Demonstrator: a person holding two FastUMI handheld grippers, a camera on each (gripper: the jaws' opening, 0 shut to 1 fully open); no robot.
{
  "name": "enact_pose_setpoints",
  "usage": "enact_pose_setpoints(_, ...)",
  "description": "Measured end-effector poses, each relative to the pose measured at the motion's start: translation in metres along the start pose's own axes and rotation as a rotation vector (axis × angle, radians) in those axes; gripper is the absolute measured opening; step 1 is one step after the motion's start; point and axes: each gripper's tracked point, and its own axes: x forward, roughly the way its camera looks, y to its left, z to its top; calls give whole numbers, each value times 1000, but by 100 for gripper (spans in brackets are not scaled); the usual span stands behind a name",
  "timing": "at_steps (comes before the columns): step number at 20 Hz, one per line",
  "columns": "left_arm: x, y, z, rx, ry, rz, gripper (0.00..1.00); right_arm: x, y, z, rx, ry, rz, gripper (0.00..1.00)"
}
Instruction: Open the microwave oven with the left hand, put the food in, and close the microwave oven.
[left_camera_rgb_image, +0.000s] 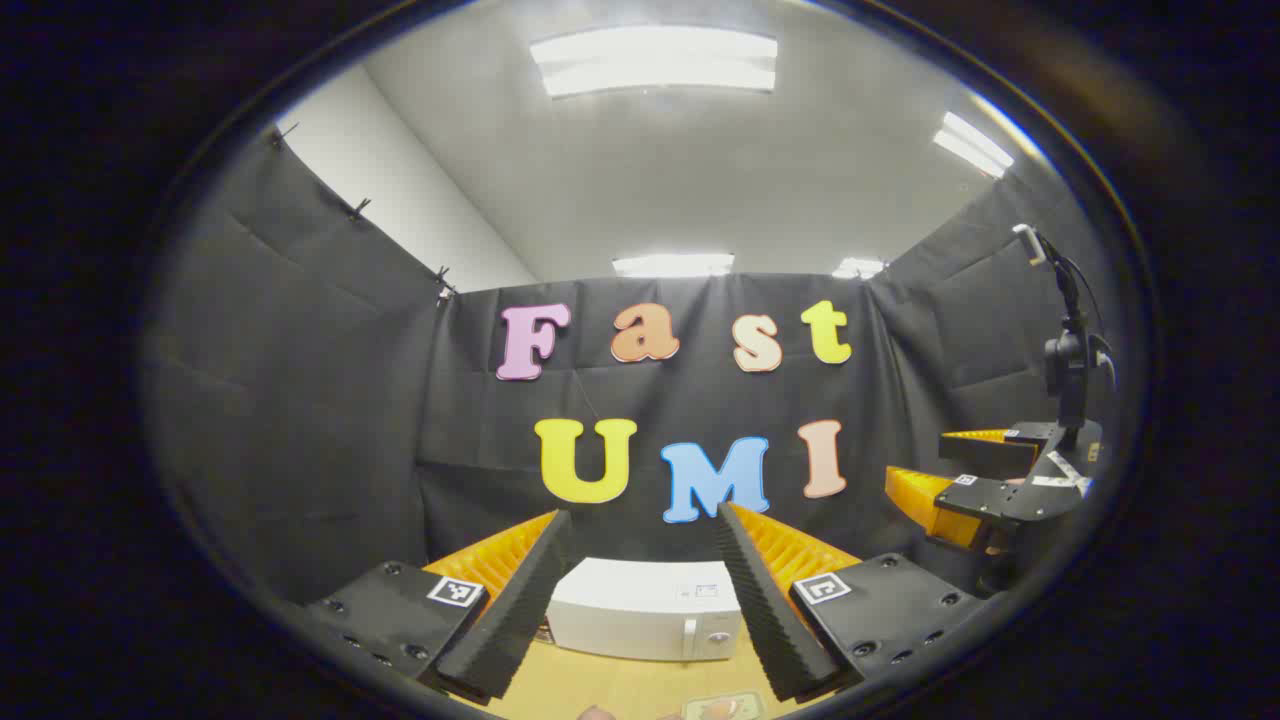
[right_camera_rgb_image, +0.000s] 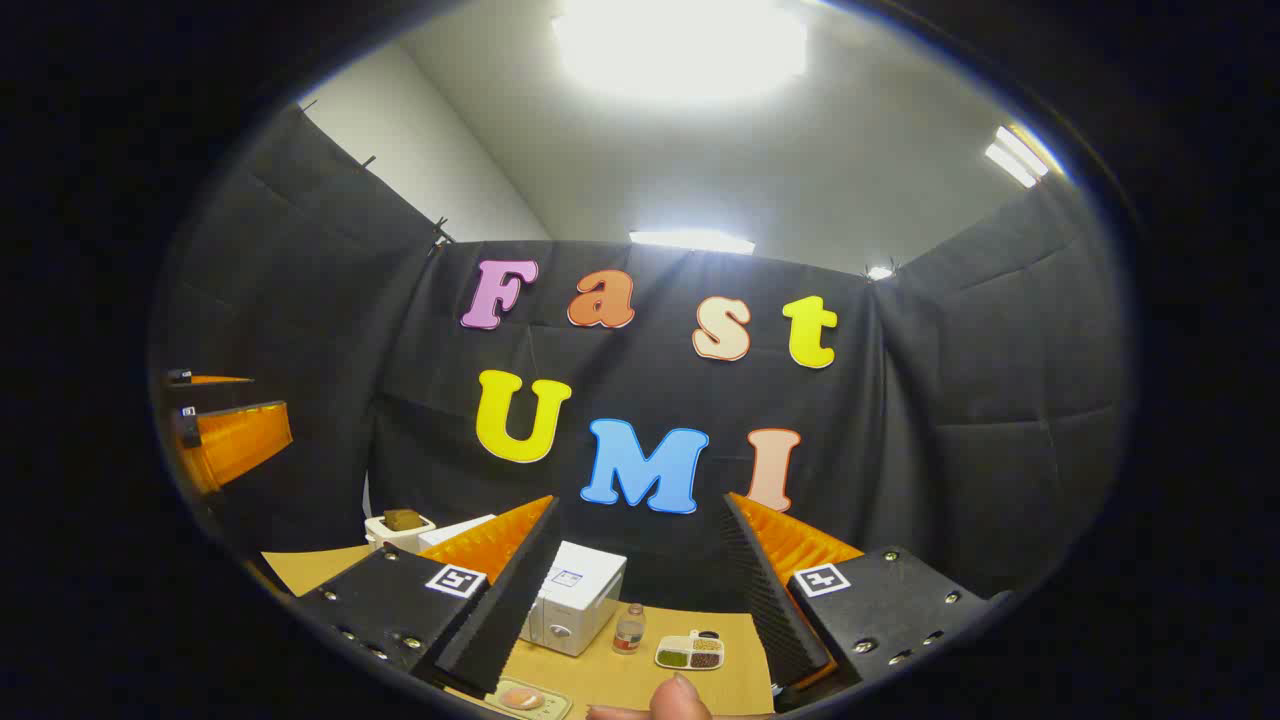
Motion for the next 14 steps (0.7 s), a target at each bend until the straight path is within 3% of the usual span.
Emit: enact_pose_setpoints(14,-3,-29,-4,44,16,-37,97,-9,-17,-4,-3,7,-18,96)
